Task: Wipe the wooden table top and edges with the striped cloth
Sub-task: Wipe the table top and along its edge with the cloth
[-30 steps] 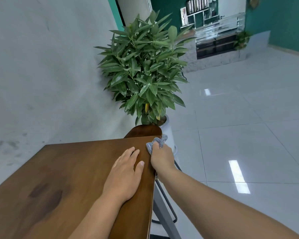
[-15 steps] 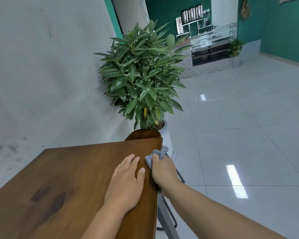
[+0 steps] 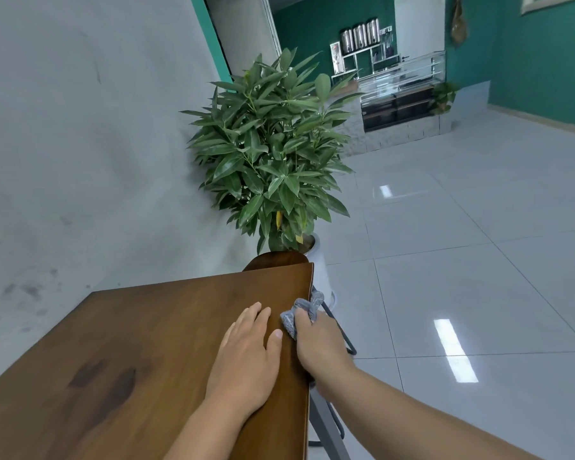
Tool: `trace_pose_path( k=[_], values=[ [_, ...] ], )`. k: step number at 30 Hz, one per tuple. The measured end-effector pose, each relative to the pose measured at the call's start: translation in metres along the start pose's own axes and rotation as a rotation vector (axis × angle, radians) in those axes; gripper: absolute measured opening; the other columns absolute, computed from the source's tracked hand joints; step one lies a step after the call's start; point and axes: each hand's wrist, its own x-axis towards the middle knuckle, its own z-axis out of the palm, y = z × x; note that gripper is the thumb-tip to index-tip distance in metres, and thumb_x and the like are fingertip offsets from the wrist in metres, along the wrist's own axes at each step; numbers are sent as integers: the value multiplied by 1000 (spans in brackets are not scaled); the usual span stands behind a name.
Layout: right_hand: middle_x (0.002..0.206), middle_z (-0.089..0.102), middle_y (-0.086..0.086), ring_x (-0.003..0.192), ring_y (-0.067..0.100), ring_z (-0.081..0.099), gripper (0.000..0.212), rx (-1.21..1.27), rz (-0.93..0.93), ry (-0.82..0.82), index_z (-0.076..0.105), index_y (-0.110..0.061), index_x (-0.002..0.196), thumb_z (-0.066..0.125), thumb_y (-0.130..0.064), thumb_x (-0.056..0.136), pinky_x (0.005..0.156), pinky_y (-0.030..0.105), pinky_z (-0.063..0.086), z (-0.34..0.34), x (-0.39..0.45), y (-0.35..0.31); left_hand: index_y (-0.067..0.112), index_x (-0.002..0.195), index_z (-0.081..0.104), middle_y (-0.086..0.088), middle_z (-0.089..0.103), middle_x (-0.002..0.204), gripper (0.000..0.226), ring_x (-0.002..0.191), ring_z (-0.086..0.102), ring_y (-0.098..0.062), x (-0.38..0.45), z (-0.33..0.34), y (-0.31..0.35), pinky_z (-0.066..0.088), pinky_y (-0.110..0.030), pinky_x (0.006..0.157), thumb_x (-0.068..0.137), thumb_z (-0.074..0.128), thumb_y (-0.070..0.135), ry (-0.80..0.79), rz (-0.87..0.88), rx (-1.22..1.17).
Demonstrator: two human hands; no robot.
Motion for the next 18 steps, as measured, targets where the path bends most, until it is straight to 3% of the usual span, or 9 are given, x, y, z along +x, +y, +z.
trace_pose_path(
  k=[8, 12, 18],
  values=[
    [121, 61, 14, 110, 29, 58, 45, -57, 67, 4, 52, -9, 128, 33, -40, 103, 99, 46, 48, -2, 20, -19, 30, 152, 21, 14, 13, 158, 52, 145, 7, -3, 1, 1, 1, 6, -26, 118, 102, 21, 45, 33, -1, -13],
    [129, 58, 16, 118, 31, 56, 50, -41, 97, 26, 48, -4, 135, 36, -40, 103, 104, 44, 45, 0, 34, -30, 30, 152, 21, 13, 13, 159, 52, 145, 7, -4, 0, -1, 2, 8, -27, 118, 102, 21, 45, 23, -7, -18],
    [127, 58, 15, 115, 29, 56, 50, -49, 105, 17, 48, -5, 135, 36, -41, 103, 102, 43, 46, -1, 20, -26, 29, 152, 19, 13, 10, 159, 53, 146, 6, -5, -7, -4, 3, 7, -27, 117, 102, 22, 45, -2, 6, -23]
  ],
)
